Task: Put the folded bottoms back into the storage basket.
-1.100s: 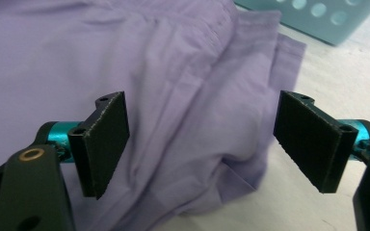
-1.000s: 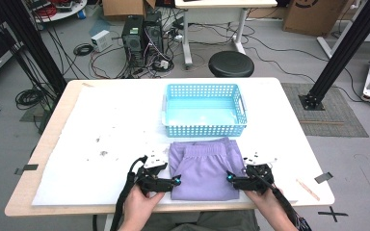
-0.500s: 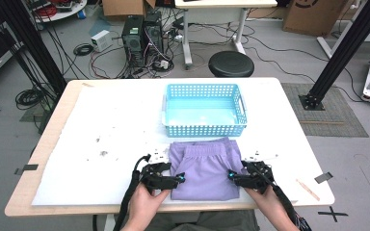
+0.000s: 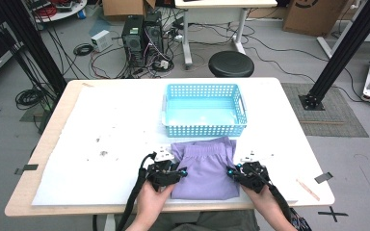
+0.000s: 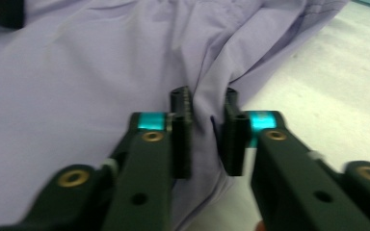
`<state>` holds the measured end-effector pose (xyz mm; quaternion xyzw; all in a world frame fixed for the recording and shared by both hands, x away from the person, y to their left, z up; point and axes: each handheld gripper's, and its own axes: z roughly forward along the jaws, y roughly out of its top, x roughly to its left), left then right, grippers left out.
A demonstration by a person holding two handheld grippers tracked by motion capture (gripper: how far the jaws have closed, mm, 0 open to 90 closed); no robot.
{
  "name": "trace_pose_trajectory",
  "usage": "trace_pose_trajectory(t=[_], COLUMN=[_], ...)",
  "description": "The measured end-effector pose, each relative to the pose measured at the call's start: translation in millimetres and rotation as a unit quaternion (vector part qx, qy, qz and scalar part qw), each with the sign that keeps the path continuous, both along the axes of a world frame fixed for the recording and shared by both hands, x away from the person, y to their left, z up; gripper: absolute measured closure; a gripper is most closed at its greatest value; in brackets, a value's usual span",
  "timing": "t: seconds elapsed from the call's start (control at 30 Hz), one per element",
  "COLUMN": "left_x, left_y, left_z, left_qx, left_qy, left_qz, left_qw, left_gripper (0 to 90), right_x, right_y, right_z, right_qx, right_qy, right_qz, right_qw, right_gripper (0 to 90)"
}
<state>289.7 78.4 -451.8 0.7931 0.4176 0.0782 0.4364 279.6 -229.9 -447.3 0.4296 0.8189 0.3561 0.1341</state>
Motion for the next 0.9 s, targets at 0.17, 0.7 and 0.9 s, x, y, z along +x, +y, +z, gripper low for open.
trace_pose_trajectory(t=[0.17,0.7,0.9], left_x=[3.2,-3.9,-6.6], left_y=[-3.8,3.6,7.0], left_z=[-0.1,40.7,58.9], left_qx=[-0.002,-0.020,-0.034], left_qy=[0.003,-0.056,-0.075], left_qz=[-0.018,-0.054,-0.064], left_qw=[0.9998,0.9968,0.9946], left_gripper=[83.8,84.9,84.8], right_x=[2.8,-5.9,-7.8], right_y=[-1.5,0.5,3.2], right_z=[0.1,31.0,48.9], right_qx=[0.012,0.031,0.038], right_qy=[0.007,-0.067,-0.092], right_qz=[0.009,0.041,0.047], right_qw=[0.9999,0.9965,0.9940], right_gripper=[85.4,85.9,85.9])
